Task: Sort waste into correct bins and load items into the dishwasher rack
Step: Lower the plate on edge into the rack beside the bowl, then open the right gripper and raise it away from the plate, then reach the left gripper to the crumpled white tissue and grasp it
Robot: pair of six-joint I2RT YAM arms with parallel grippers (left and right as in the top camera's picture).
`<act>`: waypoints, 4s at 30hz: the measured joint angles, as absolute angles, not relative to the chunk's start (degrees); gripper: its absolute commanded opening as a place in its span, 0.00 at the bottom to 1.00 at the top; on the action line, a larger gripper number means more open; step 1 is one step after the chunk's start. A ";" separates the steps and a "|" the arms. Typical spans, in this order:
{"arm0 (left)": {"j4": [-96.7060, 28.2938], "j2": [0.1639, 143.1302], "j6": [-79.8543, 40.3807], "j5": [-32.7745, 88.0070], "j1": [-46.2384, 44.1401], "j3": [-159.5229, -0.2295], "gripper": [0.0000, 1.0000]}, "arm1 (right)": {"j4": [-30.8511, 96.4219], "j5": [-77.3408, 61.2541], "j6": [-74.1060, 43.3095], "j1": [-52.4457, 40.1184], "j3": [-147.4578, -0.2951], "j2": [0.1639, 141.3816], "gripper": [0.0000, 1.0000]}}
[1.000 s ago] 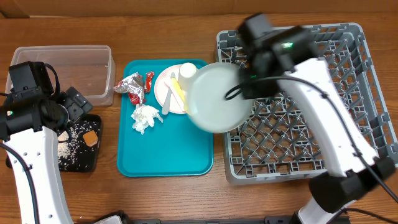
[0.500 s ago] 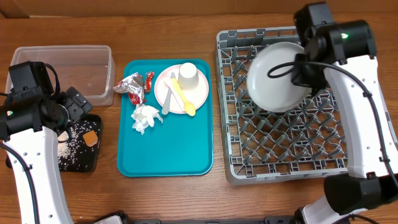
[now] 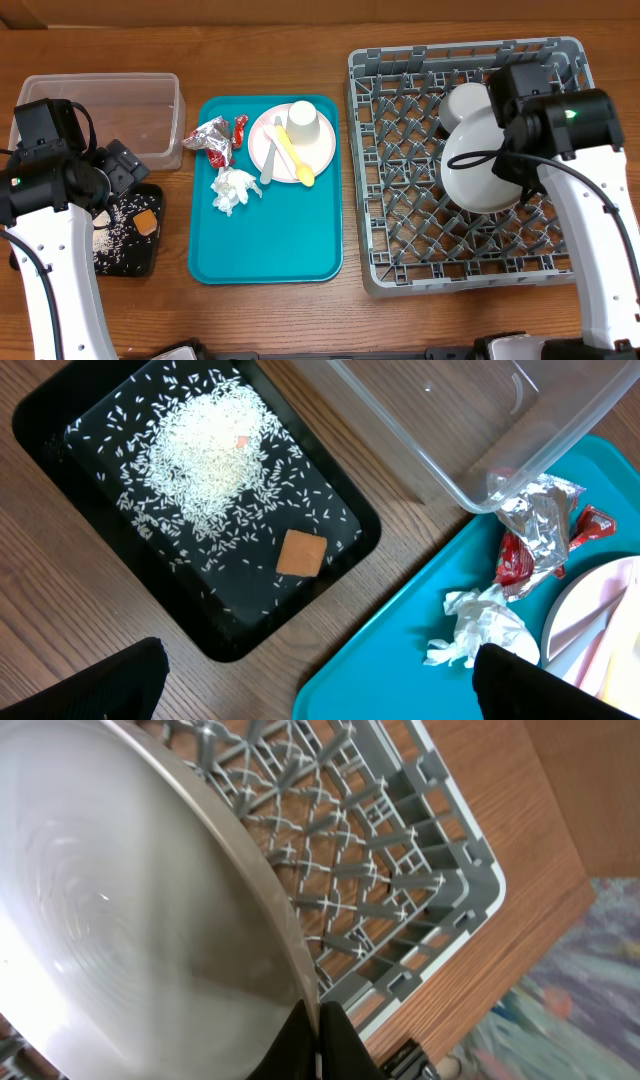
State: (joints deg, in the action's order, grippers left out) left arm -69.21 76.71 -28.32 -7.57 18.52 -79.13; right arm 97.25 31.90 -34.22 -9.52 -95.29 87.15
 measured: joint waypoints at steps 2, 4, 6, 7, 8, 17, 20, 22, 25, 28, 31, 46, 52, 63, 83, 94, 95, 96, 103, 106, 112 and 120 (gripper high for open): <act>-69.21 76.71 -28.34 -7.57 18.52 -79.13 1.00 | 96.66 31.99 -35.27 -9.52 -93.25 87.15 0.04; -69.21 76.71 -28.34 -7.57 18.52 -79.13 1.00 | 95.81 32.01 -35.83 -9.52 -91.96 87.15 0.04; -69.21 76.71 -28.34 -7.57 18.52 -79.13 1.00 | 94.30 31.94 -36.25 -9.52 -90.72 87.15 0.04; -69.21 76.71 -28.34 -7.57 18.52 -79.13 1.00 | 93.76 31.94 -36.40 -9.52 -90.19 87.15 0.04; -69.21 76.71 -28.34 -7.57 18.52 -79.13 1.00 | 93.49 31.94 -36.47 -9.52 -89.84 87.15 0.04; -69.21 76.71 -28.34 -7.57 18.52 -79.13 1.00 | 92.42 31.94 -36.99 -12.14 -89.27 87.15 0.04; -69.21 76.71 -28.32 -7.57 18.52 -79.13 1.00 | 90.96 32.10 -37.12 -14.87 -88.55 87.15 0.04; -69.21 76.71 -28.34 -7.57 18.52 -79.13 1.00 | 90.04 33.26 -37.60 -16.80 -87.26 87.15 0.04; -69.21 76.71 -28.34 -7.57 18.52 -79.13 1.00 | 89.69 35.55 -38.65 -18.11 -84.60 87.15 0.04; -69.21 76.71 -28.34 -7.57 18.52 -79.13 1.00 | 88.73 37.32 -39.40 -18.00 -83.13 87.18 0.04; -69.21 76.71 -28.34 -7.57 18.52 -79.13 1.00 | 88.44 38.68 -39.57 -18.00 -83.05 87.18 0.04; -69.21 76.71 -28.34 -7.57 18.52 -79.13 1.00 | 87.83 37.67 -39.75 -18.00 -82.94 87.18 0.08; -69.23 76.71 -28.32 -7.57 18.52 -79.13 1.00 | 87.90 34.72 -39.88 -18.00 -82.94 87.18 0.11; -69.21 76.71 -28.34 -7.57 18.52 -79.13 1.00 | 87.09 28.62 -38.94 -18.00 -85.67 87.18 0.20; -69.17 76.71 -28.34 -7.57 18.52 -79.13 1.00 | 84.18 14.55 -29.34 -12.10 -112.40 87.15 1.00; -72.05 76.71 -28.34 5.06 18.52 -79.15 1.00 | 77.89 20.05 -28.99 -10.57 -112.40 87.18 1.00; -72.16 76.71 -28.34 6.09 18.52 -79.15 1.00 | 76.97 20.56 -28.93 -9.85 -112.40 87.18 1.00; -72.47 76.71 -28.32 7.20 18.52 -79.15 1.00 | 75.94 21.12 -28.93 -8.88 -112.40 87.18 1.00; -72.07 76.73 -23.24 16.78 15.44 -79.13 0.99 | 73.47 23.33 -28.91 -3.53 -112.40 87.39 1.00; -71.48 77.23 -22.15 17.61 10.98 -79.13 0.99 | 73.52 23.38 -28.93 -3.46 -112.40 87.55 1.00; -71.02 82.11 -24.23 14.48 1.85 -79.11 0.98 | 73.54 23.38 -28.91 -3.46 -112.40 87.66 1.00; -67.83 93.73 -27.53 7.64 -5.08 -79.07 0.95 | 73.52 23.40 -28.88 -3.46 -112.40 87.66 1.00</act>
State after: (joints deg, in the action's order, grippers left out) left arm -67.83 93.73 -27.53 7.64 -5.08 -79.07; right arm 73.52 23.40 -28.88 -3.46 -112.40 87.66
